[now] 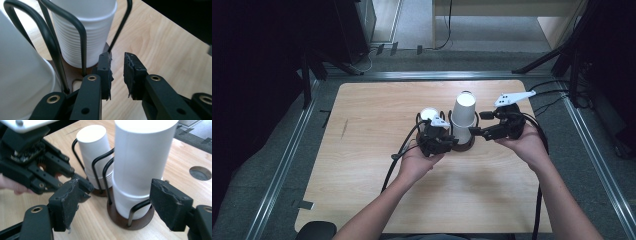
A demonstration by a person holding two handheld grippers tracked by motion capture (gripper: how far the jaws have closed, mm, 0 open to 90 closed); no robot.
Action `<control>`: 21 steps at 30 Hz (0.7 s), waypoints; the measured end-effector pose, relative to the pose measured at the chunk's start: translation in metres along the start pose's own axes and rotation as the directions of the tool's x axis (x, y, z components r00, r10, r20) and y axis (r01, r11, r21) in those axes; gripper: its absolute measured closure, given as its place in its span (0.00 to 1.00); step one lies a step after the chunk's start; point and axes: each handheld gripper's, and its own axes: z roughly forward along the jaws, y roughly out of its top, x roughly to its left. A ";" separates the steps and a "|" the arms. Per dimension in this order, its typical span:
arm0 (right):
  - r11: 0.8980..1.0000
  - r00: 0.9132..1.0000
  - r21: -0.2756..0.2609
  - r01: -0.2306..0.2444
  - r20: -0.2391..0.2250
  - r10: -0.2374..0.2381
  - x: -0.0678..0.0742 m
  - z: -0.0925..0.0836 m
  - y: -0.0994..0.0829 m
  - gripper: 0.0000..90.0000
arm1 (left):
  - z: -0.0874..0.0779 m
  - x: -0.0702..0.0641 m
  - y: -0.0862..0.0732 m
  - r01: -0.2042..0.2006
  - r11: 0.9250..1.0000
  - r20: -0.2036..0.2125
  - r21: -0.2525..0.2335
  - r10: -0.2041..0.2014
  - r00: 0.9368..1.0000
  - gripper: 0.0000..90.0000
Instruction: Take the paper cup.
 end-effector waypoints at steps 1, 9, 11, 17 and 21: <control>1.000 1.000 -0.002 -0.002 0.002 0.002 -0.002 0.001 0.002 0.27 | 0.002 0.000 0.001 0.001 1.000 -0.008 0.000 -0.001 1.000 0.86; 1.000 1.000 0.015 0.003 0.026 -0.004 -0.016 0.010 0.017 0.26 | 0.011 -0.001 0.005 0.014 1.000 -0.030 -0.010 -0.014 0.999 0.93; 1.000 1.000 0.013 -0.004 0.027 0.003 -0.019 0.013 0.020 0.25 | 0.012 0.000 0.006 0.026 1.000 -0.033 -0.012 -0.026 0.999 0.94; 0.999 0.999 0.030 0.010 0.033 -0.011 -0.023 0.021 0.027 0.25 | 0.012 0.000 0.011 0.041 0.999 -0.042 -0.034 -0.043 0.998 0.95; 0.999 0.999 0.036 0.016 0.038 -0.018 -0.025 0.026 0.032 0.25 | 0.015 -0.003 0.017 0.030 0.999 -0.053 -0.034 -0.032 0.998 0.95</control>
